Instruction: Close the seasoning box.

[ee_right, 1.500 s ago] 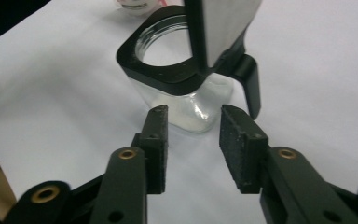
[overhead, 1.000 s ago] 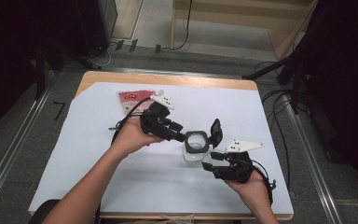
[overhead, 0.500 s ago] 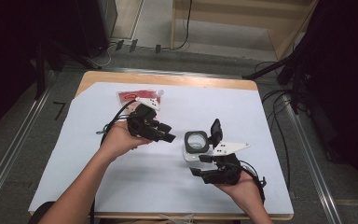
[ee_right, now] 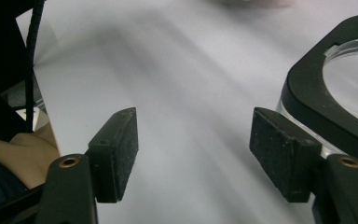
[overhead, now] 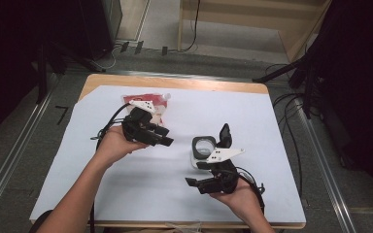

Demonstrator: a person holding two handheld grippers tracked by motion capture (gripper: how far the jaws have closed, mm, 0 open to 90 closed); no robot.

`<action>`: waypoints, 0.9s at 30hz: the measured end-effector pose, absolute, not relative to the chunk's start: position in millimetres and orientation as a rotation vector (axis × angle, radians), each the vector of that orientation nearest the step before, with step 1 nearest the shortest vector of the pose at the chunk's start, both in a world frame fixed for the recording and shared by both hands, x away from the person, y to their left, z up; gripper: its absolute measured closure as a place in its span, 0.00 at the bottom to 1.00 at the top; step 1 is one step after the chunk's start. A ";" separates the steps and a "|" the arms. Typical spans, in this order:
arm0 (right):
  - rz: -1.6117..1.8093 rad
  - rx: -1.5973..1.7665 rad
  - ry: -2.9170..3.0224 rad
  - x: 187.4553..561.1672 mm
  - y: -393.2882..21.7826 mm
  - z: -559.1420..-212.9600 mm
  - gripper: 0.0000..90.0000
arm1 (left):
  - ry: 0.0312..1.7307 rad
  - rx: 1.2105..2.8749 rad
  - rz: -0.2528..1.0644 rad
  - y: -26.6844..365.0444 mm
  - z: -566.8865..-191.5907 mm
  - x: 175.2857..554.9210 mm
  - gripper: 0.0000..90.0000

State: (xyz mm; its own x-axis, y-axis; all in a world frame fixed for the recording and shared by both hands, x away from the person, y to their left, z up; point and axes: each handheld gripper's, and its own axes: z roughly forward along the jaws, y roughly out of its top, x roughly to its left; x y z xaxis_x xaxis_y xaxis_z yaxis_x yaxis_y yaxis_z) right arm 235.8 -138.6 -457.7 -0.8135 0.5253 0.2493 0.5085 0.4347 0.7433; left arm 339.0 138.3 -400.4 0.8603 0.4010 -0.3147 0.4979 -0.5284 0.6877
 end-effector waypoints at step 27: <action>1.432 1.021 2.596 242.1 -142.3 -455.1 0.45 | 0.733 2.176 -0.044 209.4 -399.5 337.7 0.51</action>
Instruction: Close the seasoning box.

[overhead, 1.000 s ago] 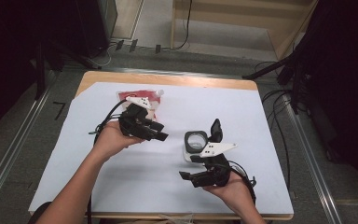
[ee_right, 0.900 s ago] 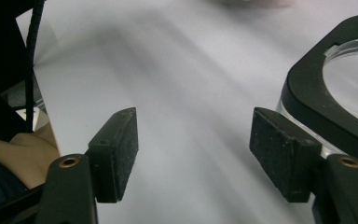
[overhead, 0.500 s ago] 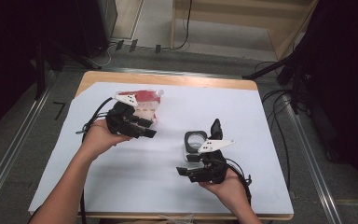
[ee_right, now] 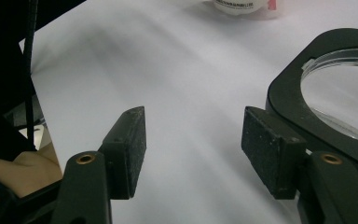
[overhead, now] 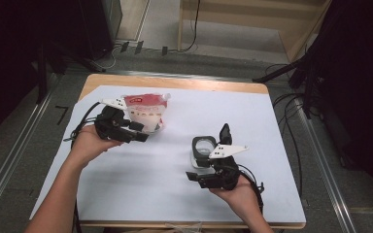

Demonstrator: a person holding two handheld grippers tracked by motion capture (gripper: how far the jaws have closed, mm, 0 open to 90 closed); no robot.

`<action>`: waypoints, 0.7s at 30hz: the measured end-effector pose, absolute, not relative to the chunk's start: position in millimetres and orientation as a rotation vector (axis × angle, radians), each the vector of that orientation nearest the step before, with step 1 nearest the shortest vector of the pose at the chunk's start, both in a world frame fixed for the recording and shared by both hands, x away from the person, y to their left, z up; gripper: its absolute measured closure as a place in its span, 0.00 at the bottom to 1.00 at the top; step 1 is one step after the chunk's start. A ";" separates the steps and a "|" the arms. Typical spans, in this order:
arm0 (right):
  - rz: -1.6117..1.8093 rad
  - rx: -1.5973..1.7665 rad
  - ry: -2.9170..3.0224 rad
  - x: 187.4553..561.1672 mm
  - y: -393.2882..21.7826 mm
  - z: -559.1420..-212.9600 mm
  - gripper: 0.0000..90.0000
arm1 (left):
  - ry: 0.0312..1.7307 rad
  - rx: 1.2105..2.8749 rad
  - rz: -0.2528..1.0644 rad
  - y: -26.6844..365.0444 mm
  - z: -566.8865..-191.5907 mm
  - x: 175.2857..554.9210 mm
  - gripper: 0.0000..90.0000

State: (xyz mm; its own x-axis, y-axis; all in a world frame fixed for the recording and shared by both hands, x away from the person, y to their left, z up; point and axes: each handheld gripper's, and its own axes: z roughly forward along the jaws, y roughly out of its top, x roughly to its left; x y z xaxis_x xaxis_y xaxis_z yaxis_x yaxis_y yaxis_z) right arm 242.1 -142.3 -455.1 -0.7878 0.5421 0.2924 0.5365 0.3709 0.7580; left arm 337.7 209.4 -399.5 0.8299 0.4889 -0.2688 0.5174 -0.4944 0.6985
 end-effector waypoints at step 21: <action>1.399 1.011 2.633 239.6 -137.0 -459.7 0.46 | 0.918 2.085 0.043 268.0 -405.4 362.2 0.50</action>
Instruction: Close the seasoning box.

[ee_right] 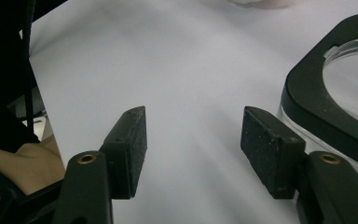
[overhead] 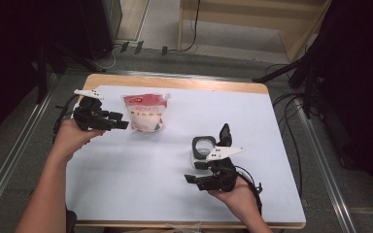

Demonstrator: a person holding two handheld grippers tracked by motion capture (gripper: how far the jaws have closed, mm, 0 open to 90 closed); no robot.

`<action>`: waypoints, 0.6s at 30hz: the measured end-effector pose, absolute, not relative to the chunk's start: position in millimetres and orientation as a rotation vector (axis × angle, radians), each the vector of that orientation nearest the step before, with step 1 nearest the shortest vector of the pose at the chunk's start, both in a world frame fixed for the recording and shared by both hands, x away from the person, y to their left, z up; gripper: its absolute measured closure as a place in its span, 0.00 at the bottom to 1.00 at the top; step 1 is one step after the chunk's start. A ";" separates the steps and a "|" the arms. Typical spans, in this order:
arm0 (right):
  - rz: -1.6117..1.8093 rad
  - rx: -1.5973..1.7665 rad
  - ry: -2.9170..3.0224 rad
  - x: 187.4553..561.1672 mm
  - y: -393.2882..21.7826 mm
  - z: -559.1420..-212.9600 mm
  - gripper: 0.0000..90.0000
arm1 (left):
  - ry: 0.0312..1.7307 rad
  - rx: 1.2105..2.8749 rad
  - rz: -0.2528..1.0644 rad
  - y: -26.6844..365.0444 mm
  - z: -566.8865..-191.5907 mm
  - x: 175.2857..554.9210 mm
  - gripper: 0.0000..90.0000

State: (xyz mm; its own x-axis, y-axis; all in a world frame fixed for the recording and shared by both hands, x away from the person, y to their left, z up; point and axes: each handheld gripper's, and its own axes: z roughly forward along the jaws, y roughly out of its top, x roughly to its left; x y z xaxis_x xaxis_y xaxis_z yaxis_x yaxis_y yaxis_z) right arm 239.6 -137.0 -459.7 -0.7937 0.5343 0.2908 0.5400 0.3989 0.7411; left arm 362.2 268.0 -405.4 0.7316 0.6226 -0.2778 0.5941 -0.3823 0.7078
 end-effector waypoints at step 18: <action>-1.380 -1.024 -2.616 236.8 -138.2 -463.9 0.49 | 0.888 2.087 0.062 239.5 -409.8 398.6 0.56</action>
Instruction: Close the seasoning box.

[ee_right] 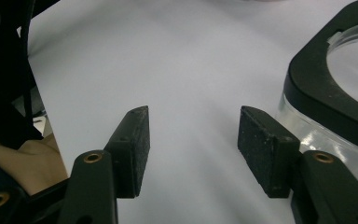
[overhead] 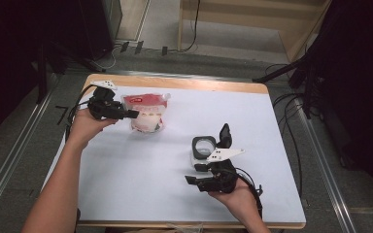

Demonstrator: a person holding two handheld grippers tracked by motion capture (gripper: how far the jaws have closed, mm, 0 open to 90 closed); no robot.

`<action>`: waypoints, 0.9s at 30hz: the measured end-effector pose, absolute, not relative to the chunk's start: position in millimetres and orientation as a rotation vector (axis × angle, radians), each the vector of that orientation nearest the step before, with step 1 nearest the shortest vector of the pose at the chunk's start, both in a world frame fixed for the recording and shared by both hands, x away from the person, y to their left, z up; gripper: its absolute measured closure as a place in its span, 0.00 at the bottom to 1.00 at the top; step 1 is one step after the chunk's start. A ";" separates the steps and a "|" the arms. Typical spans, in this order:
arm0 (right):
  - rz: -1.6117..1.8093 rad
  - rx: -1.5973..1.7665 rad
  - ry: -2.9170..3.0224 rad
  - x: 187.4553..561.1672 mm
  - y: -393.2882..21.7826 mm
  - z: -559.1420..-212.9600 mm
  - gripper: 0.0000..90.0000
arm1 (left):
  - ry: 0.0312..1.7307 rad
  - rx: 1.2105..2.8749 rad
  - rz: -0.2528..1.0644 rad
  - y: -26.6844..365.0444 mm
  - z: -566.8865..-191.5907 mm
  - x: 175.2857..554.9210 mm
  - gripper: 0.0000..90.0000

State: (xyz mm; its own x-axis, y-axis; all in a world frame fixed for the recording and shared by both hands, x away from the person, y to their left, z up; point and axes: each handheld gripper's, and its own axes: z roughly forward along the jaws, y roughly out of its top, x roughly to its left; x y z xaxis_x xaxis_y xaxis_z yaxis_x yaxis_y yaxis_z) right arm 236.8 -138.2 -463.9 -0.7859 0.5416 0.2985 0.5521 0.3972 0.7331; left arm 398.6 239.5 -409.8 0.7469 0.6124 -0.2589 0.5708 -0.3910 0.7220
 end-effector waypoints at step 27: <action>-1.434 -0.942 -2.670 265.6 -92.8 -445.9 0.52 | 0.952 2.078 0.147 220.4 -404.5 395.8 0.98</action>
State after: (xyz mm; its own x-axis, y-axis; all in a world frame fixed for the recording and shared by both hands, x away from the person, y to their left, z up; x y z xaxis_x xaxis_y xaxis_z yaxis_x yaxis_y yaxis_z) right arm 265.6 -92.8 -445.9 -0.8232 0.5139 0.2415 0.4850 0.4154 0.7695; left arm 395.8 220.4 -404.5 0.7064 0.6741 -0.2161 0.5777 -0.3726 0.7262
